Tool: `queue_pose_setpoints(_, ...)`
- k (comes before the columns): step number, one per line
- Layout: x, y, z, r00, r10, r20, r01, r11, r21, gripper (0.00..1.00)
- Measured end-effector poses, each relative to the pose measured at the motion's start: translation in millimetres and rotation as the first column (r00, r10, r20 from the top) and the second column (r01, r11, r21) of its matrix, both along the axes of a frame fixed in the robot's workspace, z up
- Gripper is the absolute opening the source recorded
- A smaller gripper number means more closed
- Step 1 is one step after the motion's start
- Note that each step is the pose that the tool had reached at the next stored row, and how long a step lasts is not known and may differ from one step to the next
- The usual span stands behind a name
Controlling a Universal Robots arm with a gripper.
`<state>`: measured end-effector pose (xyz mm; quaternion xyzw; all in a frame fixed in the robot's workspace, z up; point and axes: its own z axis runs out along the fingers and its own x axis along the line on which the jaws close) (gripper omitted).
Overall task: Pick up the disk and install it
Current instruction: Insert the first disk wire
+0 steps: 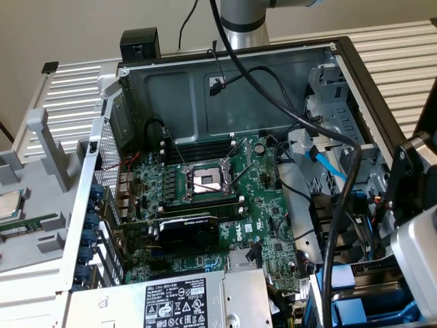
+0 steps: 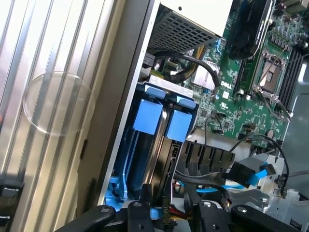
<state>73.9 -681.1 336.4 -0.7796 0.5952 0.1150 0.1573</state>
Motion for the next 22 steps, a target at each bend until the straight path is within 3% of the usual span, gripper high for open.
queue_pose_setpoints(6, 3.1, 0.0, 0.0, 1.0, 0.0, -0.0082, 0.0, 1.0, 0.0013, 0.4)
queue_pose_setpoints(11, 3.3, 0.0, -1.1, 0.9999, 0.002, -0.016, -0.002, 0.9999, 0.011, 0.4)
queue_pose_setpoints(17, 5.3, 0.0, -1.8, 0.9995, 0.003, -0.0309, -0.002, 0.9999, 0.0165, 0.4)
queue_pose_setpoints(22, 8.8, 0.0, -2.1, 0.9987, 0.003, -0.0517, -0.002, 0.9999, 0.0169, 0.38)
